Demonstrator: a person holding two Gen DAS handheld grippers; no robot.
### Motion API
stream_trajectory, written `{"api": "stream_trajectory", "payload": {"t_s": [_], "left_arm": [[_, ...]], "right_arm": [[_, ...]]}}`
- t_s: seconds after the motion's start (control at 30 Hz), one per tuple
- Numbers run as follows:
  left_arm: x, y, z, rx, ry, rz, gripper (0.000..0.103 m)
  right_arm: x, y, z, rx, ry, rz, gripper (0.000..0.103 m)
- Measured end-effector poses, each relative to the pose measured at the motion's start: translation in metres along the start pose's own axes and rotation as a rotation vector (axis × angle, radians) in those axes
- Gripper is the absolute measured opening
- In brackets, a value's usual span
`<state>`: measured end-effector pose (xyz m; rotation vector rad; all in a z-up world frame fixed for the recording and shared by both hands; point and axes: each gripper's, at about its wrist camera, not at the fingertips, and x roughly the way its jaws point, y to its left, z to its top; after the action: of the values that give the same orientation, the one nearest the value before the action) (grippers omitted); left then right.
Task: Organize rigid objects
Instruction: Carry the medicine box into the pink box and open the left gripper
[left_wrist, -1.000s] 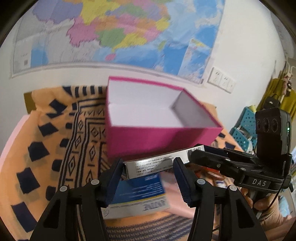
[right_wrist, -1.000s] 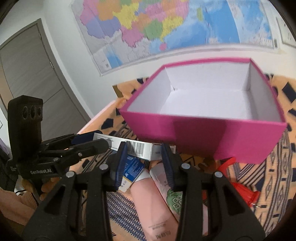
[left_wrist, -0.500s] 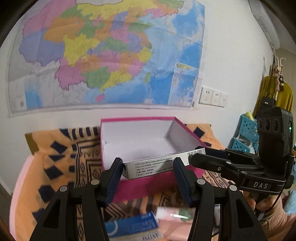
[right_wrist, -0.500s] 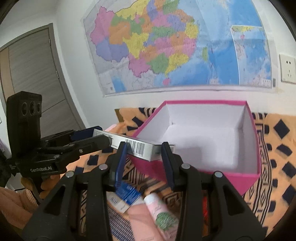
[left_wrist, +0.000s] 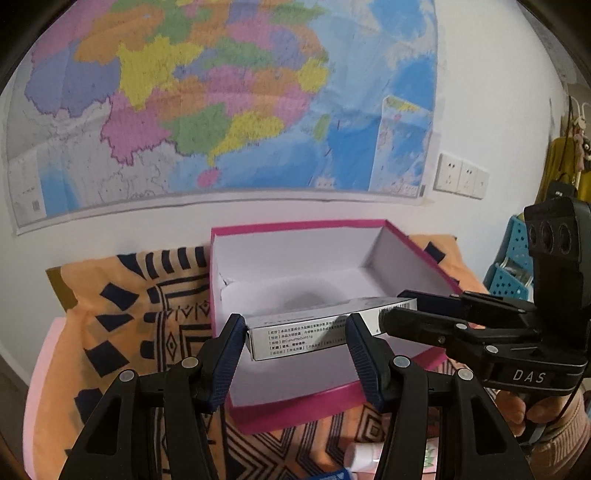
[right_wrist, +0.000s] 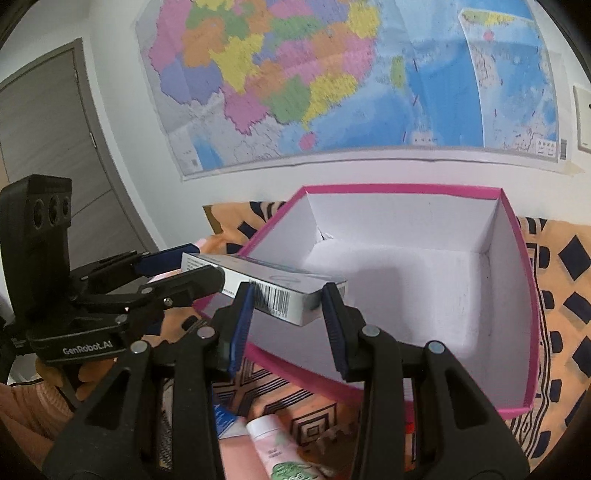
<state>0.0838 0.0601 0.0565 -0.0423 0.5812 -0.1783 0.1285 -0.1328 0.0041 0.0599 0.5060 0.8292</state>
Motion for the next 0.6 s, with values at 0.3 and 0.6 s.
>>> {"api": "stream_trajectory", "payload": {"t_s": [0.3,0.6], "left_arm": [[0.029,0.01,-0.007,-0.006,0.065,0.032,0.056],[0.027,0.013,-0.014,-0.017,0.065,0.053,0.056]], "right_arm": [[0.035,-0.011,-0.002,-0.012,0.076,-0.031,0.041],[0.044,-0.009,-0.013,-0.025,0.11,-0.069,0.041]]}}
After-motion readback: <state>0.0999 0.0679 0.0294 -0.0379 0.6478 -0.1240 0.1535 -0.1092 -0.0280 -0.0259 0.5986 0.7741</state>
